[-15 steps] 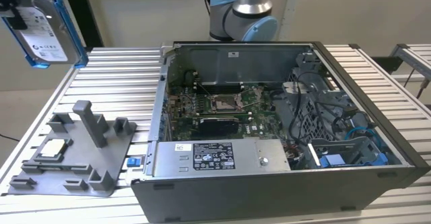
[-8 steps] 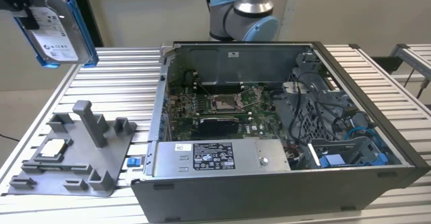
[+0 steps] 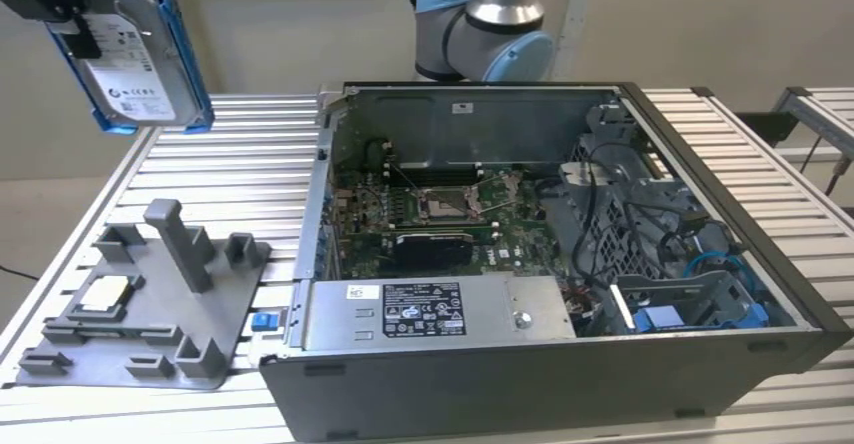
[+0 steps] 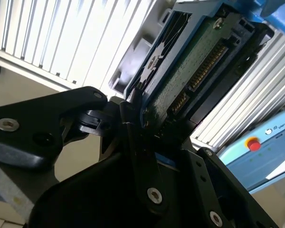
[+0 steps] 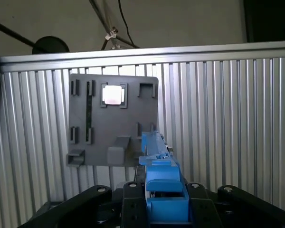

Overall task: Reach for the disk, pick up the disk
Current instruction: 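Pick up the disk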

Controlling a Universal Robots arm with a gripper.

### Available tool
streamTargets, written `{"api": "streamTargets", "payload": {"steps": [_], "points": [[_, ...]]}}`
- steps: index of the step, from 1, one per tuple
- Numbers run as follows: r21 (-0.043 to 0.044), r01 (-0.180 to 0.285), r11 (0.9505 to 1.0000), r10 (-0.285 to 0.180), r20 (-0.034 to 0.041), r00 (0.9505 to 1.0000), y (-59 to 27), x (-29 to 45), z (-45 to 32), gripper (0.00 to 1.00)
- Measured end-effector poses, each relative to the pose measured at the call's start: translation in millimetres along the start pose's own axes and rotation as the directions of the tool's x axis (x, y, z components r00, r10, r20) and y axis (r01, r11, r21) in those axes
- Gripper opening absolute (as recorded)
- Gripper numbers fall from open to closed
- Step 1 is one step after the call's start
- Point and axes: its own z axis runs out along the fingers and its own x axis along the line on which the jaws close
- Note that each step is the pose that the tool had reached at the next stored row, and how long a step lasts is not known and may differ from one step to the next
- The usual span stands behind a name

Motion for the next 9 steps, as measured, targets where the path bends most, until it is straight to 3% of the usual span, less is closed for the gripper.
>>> {"api": "streamTargets", "payload": {"steps": [9], "points": [[-0.0008,0.006,1.0000,-0.006,0.0000,1.0000,-20.3,-1.0,0.1,0.00]]}}
